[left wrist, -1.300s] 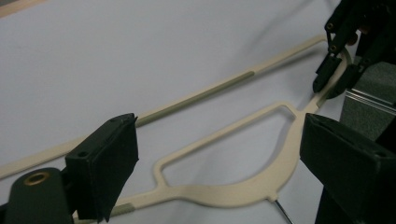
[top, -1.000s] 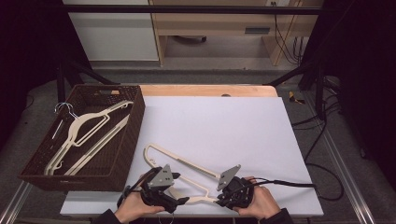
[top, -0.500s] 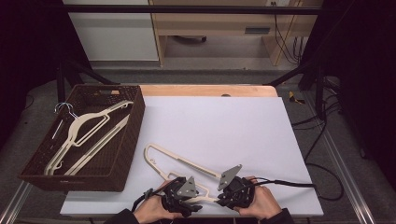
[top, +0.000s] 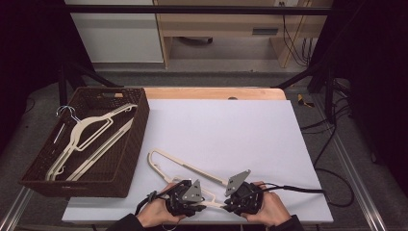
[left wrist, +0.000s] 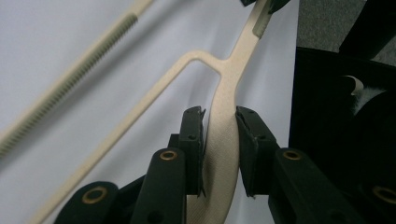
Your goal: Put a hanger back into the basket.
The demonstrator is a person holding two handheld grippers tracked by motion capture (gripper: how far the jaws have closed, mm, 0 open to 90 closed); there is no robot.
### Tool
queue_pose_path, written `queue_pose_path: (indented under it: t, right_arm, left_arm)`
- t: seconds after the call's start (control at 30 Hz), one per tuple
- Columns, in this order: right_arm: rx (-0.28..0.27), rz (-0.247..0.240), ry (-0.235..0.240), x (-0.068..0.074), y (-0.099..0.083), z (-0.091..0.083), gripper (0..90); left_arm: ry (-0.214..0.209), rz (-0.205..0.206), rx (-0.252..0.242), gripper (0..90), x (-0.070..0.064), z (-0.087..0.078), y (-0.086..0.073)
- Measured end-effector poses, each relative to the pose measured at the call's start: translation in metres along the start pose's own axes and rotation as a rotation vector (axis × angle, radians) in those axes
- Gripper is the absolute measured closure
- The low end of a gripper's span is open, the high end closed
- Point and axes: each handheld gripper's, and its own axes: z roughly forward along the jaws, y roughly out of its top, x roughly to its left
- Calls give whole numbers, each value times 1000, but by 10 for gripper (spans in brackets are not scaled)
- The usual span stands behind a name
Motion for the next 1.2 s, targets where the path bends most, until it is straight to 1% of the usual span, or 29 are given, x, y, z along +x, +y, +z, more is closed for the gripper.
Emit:
queue_pose_path:
  t: [0.03,0.07,0.13,0.17,0.2,0.3,0.33,0.37,0.4,0.43,0.47,0.5,0.53,0.57,0.6,0.63,0.67,0.7,0.73,0.83,0.87,0.9,0.97,1.0,1.03,1.1,1.13,1.17,1.2]
  right_arm:
    - [-4,-5,-9,0,-1,0,786]
    - [-6,-6,-12,1,-1,0,785]
    - [-37,-20,-6,1,-1,0,737]
    - [-47,-37,-18,0,-1,0,710]
    - [-58,-44,-29,0,-1,0,688]
    - [-83,-41,-55,1,-1,1,607]
    - [-93,-47,-59,1,0,3,589]
    - [-99,-53,-76,0,0,4,568]
    - [-106,-56,-97,1,0,5,571]
    - [-116,-77,-108,0,0,7,587]
    - [-119,-77,-107,0,0,7,594]
    - [-134,-87,-119,0,1,8,617]
    - [-138,-96,-127,0,1,9,633]
    - [-146,-110,-135,-1,0,10,662]
    - [-143,-123,-144,0,0,11,691]
    - [-144,-137,-145,0,0,11,714]
    - [-150,-146,-143,0,0,12,734]
    - [-160,-155,-136,0,0,13,764]
    - [-160,-165,-142,0,0,13,790]
    - [-169,-196,-157,1,-1,13,804]
    - [-171,-207,-164,1,-2,12,806]
    - [-171,-210,-173,2,-2,11,808]
    - [-166,-218,-176,2,-3,11,812]
    - [-167,-231,-180,1,-3,12,814]
    - [-164,-240,-179,0,-3,12,816]
    - [-161,-240,-188,0,-3,12,816]
    - [-161,-243,-186,0,-3,11,817]
    - [-165,-237,-186,0,-3,10,818]
    - [-164,-240,-188,-1,-3,8,819]
  left_arm:
    - [-4,8,4,733,1,-2,2]
    - [-4,16,-8,736,1,-5,5]
    - [-8,25,-4,747,2,-10,11]
    - [-3,37,3,751,2,-11,13]
    - [-2,38,0,753,3,-13,17]
    - [-6,36,8,757,5,-17,24]
    - [-10,39,21,758,6,-18,26]
    - [-10,35,19,758,7,-18,27]
    - [-14,34,30,759,7,-18,29]
    - [-15,36,34,759,7,-17,30]
    - [-17,36,49,759,8,-17,32]
    - [-19,38,55,760,9,-17,33]
    - [-20,27,51,760,9,-17,34]
    - [-21,30,57,760,10,-17,35]
    - [-23,16,47,760,10,-17,35]
    - [-24,22,53,760,11,-18,36]
    - [-25,8,46,760,11,-18,37]
    - [-22,12,52,760,11,-18,37]
    - [-16,5,54,760,11,-18,38]
    - [-16,-10,40,756,12,-19,39]
    - [-13,-18,23,753,12,-19,39]
    - [-17,-26,-15,737,13,-21,39]
    - [-17,-36,-67,609,15,-28,40]
    - [1,-42,-118,529,17,-37,42]
    - [12,-47,-142,448,19,-42,42]
    - [41,-53,-190,382,22,-57,44]
    - [63,-66,-229,357,24,-68,44]
    - [77,-78,-255,322,25,-75,44]
    - [94,-80,-284,305,28,-88,43]
